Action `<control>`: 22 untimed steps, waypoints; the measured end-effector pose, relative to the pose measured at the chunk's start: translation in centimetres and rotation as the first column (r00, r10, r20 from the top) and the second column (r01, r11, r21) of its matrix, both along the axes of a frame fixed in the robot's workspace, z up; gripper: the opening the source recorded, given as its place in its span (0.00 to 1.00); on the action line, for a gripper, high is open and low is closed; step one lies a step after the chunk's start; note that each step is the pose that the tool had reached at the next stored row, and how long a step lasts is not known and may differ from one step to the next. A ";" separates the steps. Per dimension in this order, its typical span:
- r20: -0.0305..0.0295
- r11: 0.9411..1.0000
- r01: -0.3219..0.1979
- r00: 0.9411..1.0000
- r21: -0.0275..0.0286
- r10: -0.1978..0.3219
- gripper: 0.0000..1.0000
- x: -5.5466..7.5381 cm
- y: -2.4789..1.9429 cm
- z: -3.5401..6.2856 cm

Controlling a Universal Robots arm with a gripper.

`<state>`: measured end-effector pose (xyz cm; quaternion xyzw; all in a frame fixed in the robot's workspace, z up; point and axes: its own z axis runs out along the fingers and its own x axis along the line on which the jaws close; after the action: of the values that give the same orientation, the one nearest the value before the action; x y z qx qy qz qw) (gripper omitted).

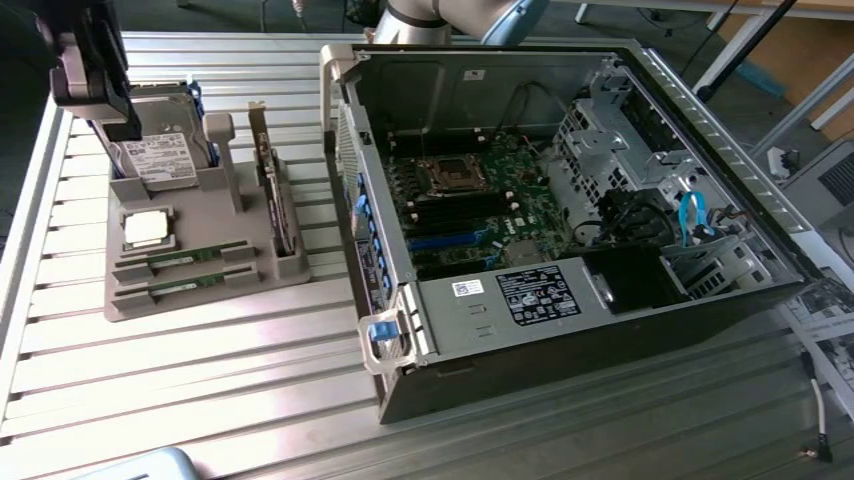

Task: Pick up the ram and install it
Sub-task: 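Pick up the ram and move it above insertion slot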

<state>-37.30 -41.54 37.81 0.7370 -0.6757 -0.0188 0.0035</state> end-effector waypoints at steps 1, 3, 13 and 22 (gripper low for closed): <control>0.000 1.000 0.000 1.000 0.000 0.000 0.10 0.0 0.00 -0.14; 0.000 1.000 0.000 1.000 0.000 0.000 0.10 0.0 -0.01 -0.36; 0.000 1.000 0.000 1.000 0.000 0.000 0.10 0.0 -0.01 -1.24; 0.000 1.000 0.000 1.000 0.000 0.000 0.10 0.0 -0.01 -1.76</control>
<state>-37.30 -41.54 36.06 0.7370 -0.6757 -0.0187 0.0035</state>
